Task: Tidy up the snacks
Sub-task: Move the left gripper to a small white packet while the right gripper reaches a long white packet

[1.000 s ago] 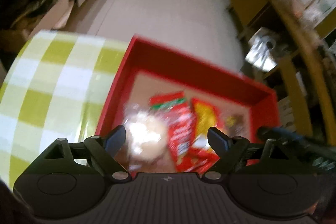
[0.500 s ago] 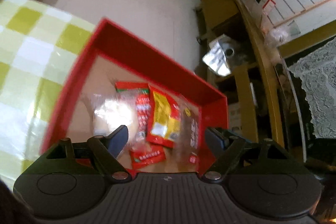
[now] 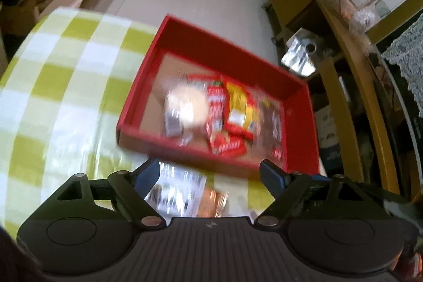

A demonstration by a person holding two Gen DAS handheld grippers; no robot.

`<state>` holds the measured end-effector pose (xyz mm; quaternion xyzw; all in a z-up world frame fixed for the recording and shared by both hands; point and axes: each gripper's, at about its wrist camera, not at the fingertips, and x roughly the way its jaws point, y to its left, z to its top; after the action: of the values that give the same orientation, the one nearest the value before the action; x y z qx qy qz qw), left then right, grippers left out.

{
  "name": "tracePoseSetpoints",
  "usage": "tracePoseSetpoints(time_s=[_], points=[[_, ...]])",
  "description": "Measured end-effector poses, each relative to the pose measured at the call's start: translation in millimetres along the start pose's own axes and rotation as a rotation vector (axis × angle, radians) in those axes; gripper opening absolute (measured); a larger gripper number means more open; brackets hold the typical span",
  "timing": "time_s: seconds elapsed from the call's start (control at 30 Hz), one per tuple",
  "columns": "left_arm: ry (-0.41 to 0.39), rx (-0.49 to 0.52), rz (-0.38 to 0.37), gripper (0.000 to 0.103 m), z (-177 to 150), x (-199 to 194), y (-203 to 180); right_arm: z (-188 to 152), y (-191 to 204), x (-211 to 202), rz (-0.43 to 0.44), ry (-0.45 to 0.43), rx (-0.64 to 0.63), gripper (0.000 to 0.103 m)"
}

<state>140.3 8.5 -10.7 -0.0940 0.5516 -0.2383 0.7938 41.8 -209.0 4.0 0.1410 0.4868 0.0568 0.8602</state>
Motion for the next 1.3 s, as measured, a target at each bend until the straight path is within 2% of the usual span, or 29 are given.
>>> tracePoseSetpoints(time_s=[0.1, 0.17, 0.3, 0.43, 0.63, 0.7, 0.87, 1.07, 1.13, 1.2, 1.3], points=[[0.039, 0.014, 0.049, 0.087, -12, 8, 2, -22, 7, -2, -0.004, 0.032, 0.011, 0.073], [0.07, -0.014, 0.08, 0.087, -18, 14, 6, -35, 12, -1, -0.008, 0.054, 0.011, 0.073], [0.096, -0.068, 0.089, 0.087, -36, 3, 17, -55, 24, 13, -0.014, 0.12, -0.035, 0.073], [0.087, -0.064, 0.137, 0.09, -64, -18, 25, -61, 30, 22, -0.009, 0.153, -0.061, 0.073], [0.142, -0.085, 0.211, 0.09, -97, -23, 38, -63, 36, 32, -0.008, 0.174, -0.078, 0.073], [0.149, -0.139, 0.214, 0.09, -106, -26, 47, -61, 39, 32, -0.006, 0.175, -0.085, 0.073], [0.156, -0.338, 0.146, 0.09, -117, -28, 69, -56, 40, 28, -0.001, 0.159, -0.088, 0.073], [0.119, -0.54, 0.177, 0.093, -113, -14, 73, -55, 36, 23, 0.011, 0.153, -0.088, 0.073], [0.103, -0.574, 0.202, 0.095, -113, -10, 72, -55, 34, 23, 0.015, 0.157, -0.09, 0.073], [0.103, -0.605, 0.242, 0.092, -114, -3, 72, -55, 32, 23, 0.021, 0.162, -0.096, 0.073], [0.075, -0.648, 0.247, 0.094, -113, -2, 76, -57, 29, 22, 0.024, 0.17, -0.1, 0.073]])
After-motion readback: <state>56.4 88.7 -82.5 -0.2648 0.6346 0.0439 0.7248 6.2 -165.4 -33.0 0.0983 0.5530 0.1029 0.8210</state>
